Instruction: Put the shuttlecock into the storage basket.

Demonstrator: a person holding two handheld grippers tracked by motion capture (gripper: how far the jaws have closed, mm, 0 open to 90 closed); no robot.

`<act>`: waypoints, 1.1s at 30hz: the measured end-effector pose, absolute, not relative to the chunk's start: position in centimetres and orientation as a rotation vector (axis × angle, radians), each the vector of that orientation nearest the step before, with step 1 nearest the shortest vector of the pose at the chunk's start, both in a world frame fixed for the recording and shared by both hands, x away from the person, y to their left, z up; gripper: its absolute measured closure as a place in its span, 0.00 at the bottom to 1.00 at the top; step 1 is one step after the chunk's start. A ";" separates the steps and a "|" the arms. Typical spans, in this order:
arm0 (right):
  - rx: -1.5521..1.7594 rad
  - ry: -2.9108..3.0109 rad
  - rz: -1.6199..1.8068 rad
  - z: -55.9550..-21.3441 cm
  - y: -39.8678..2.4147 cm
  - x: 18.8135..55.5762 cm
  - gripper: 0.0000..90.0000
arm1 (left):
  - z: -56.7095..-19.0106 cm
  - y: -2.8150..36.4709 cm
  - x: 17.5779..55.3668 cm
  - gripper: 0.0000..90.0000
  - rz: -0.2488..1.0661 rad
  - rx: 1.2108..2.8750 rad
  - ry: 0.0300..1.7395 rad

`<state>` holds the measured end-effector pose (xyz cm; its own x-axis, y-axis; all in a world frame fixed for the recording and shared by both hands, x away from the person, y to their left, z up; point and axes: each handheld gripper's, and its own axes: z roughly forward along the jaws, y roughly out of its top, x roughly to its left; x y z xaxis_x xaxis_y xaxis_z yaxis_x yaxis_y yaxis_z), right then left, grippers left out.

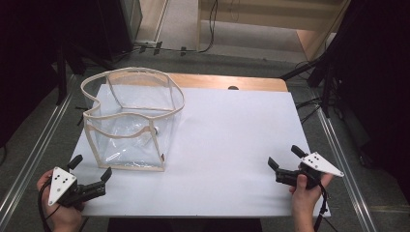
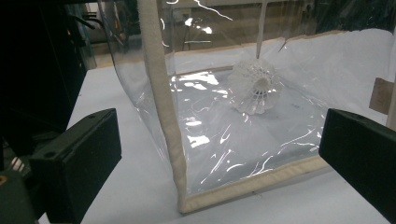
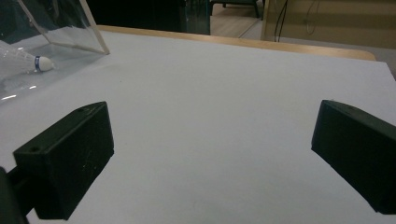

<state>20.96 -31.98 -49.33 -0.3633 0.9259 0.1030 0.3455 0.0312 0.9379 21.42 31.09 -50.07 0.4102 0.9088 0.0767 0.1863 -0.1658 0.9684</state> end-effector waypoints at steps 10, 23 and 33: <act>1.292 1.754 1.338 -49.8 -33.0 20.0 0.00 | -50.1 31.1 21.4 0.00 0.871 1.627 0.982; 1.297 1.728 1.387 -50.7 -34.6 18.4 0.00 | -50.0 31.2 21.4 0.00 0.865 1.620 0.986; 1.319 1.716 1.402 -51.4 -35.9 17.9 0.00 | -50.0 31.3 21.4 0.00 0.858 1.612 0.987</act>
